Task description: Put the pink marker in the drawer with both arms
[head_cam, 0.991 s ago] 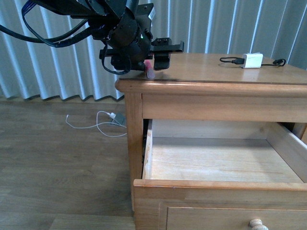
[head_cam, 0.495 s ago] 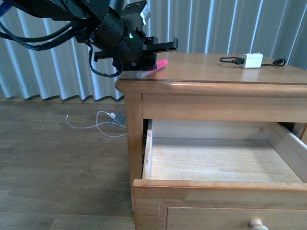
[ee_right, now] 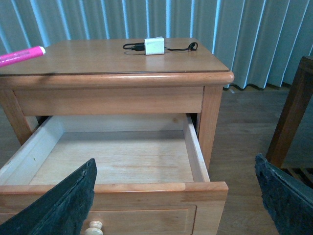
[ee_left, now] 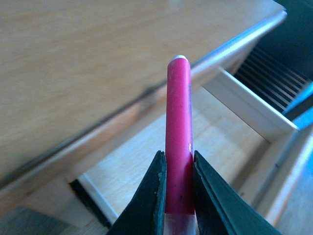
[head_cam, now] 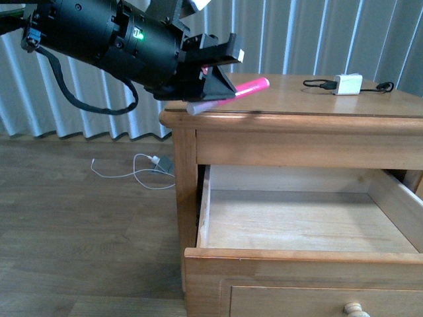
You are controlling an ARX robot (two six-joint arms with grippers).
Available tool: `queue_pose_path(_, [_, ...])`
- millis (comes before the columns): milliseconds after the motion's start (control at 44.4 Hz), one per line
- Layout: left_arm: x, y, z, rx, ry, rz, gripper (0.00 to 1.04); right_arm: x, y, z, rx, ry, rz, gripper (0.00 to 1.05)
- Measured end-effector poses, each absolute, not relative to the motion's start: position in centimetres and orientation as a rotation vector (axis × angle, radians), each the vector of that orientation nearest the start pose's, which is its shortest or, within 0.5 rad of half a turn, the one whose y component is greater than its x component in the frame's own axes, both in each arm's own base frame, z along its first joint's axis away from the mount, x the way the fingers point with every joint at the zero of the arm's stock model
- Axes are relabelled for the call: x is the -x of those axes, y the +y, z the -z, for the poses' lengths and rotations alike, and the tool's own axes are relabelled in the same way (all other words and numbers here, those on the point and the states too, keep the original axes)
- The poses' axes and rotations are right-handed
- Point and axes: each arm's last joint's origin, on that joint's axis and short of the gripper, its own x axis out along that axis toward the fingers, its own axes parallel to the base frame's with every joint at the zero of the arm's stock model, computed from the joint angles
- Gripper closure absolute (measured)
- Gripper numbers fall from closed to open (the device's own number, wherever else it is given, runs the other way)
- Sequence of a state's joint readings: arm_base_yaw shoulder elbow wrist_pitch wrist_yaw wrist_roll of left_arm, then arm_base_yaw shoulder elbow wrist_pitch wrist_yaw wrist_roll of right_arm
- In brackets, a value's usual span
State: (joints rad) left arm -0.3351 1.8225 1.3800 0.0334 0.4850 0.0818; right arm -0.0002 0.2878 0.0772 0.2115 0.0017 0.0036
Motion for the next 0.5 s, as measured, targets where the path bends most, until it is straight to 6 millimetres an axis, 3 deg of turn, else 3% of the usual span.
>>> queue_pose_path(293, [-37.5, -17.5, -25.8, -0.145, 0.402, 0.990, 0.91, -11.6, 0.0, -18.6, -0.004, -0.001, 0.002, 0.09])
queue_pose_path(428, [-37.8, -19.5, -24.4, -0.192, 0.433, 1.012, 0.91, -11.6, 0.0, -18.6, -0.004, -0.001, 0.002, 0.09])
queue_pose_path(495, [-38.3, -20.9, -22.7, -0.233, 0.476, 1.007, 0.91, -11.6, 0.0, -18.6, -0.004, -0.001, 0.002, 0.09])
